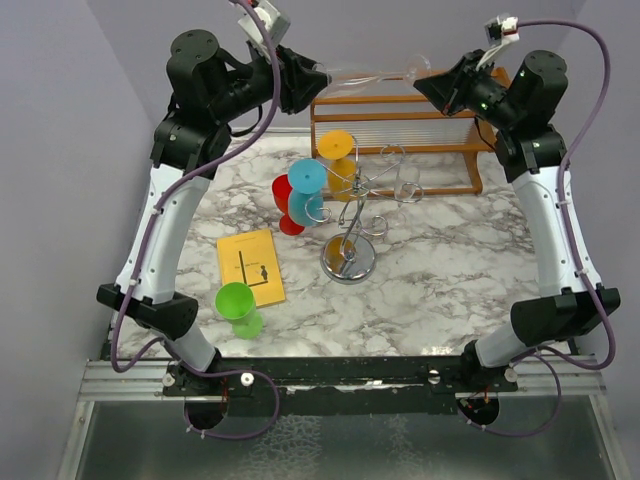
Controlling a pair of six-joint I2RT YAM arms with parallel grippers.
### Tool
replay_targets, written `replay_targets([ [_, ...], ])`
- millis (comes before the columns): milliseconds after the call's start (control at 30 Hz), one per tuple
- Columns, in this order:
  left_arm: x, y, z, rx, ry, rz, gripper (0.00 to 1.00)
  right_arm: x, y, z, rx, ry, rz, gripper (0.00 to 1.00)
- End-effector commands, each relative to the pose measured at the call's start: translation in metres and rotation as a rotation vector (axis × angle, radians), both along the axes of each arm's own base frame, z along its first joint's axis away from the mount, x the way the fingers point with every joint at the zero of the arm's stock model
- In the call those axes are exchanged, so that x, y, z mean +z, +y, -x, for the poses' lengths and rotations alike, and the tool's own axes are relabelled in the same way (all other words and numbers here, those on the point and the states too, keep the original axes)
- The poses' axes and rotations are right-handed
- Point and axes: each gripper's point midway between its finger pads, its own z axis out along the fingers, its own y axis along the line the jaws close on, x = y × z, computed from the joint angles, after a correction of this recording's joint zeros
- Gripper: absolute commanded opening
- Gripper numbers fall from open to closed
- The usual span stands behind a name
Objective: Place the wine glass upside down on the wine glass rack
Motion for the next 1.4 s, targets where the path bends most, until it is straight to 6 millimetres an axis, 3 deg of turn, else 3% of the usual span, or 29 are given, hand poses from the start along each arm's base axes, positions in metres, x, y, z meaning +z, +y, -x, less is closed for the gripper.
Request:
replay_targets([
  [0, 0.021, 0.017, 0.025, 0.041, -0.065, 0.0, 0.49, 0.022, -0.035, 0.001, -0.151, -0.083, 0.042, 0.01],
  [267, 0.023, 0.054, 0.019, 0.253, -0.107, -0.062, 0.77, 0.038, -0.084, -0.008, -0.386, -0.199, 0.199, 0.01],
  [467, 0.022, 0.072, 0.019, 0.347, -0.138, -0.101, 0.81, 0.053, -0.126, -0.014, -0.58, -0.314, 0.448, 0.01],
  [667, 0.019, 0.079, 0.019, 0.381, -0.151, -0.126, 0.81, 0.063, -0.14, -0.009, -0.617, -0.468, 0.686, 0.01],
  [833, 0.016, 0.084, 0.02, 0.402, -0.16, -0.146, 0.81, 0.058, -0.132, -0.012, -0.545, -0.609, 0.875, 0.01],
  [1067, 0.01, 0.09, 0.018, 0.429, -0.162, -0.17, 0.82, 0.031, -0.11, -0.024, -0.327, -0.715, 1.118, 0.01],
  [1367, 0.007, 0.095, 0.016, 0.455, -0.17, -0.193, 0.82, -0.004, -0.071, -0.024, 0.007, -0.832, 1.237, 0.01],
])
